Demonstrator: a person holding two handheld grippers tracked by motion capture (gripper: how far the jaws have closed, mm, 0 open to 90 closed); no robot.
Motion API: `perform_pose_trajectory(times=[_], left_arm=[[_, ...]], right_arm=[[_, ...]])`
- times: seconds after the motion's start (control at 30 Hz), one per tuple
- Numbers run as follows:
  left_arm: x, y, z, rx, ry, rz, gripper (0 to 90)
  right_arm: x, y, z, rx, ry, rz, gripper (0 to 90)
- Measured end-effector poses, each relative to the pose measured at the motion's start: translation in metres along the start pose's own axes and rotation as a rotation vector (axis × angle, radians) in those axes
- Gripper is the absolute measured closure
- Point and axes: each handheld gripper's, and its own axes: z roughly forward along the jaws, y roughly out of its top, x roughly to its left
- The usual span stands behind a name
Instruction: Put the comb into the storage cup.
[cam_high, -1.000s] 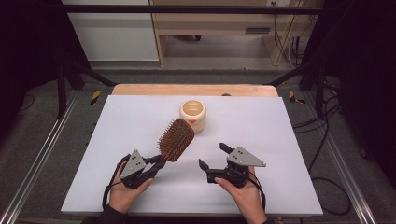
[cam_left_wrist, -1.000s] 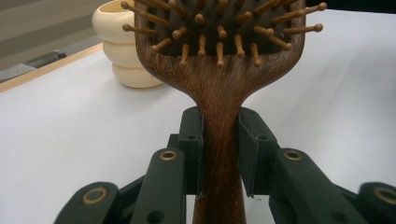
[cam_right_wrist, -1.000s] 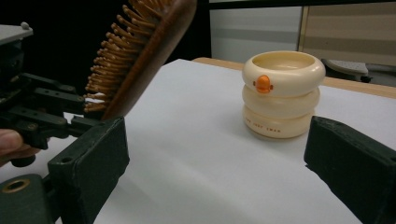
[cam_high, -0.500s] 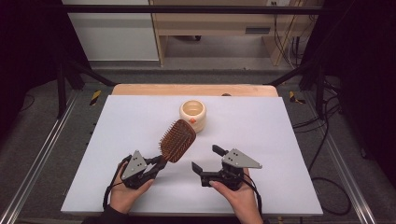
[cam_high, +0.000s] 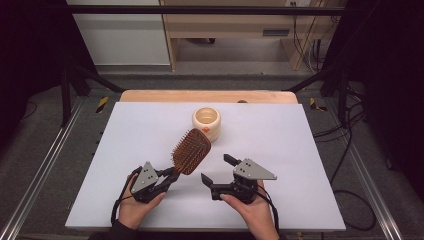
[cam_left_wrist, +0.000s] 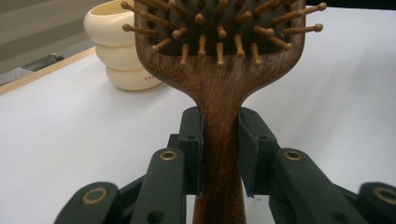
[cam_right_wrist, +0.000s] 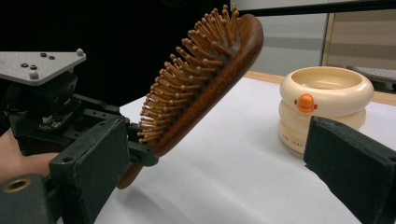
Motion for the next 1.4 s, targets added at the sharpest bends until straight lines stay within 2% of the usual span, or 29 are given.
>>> perform_pose_trajectory(times=[0.53, 0.9, 1.4], left_arm=[[-0.002, 0.001, 0.0, -0.008, 0.002, 0.008, 72.7], [-0.003, 0.002, 0.0, -0.022, 0.002, 0.013, 72.7], [-0.006, 0.003, 0.0, -0.028, 0.002, 0.031, 72.7]], right_arm=[[0.008, 0.009, 0.011, -0.003, 0.037, -0.003, 6.9], [0.009, 0.011, 0.02, -0.012, 0.065, 0.043, 7.3], [0.006, 0.017, 0.028, -0.04, 0.079, 0.095, 8.3]])
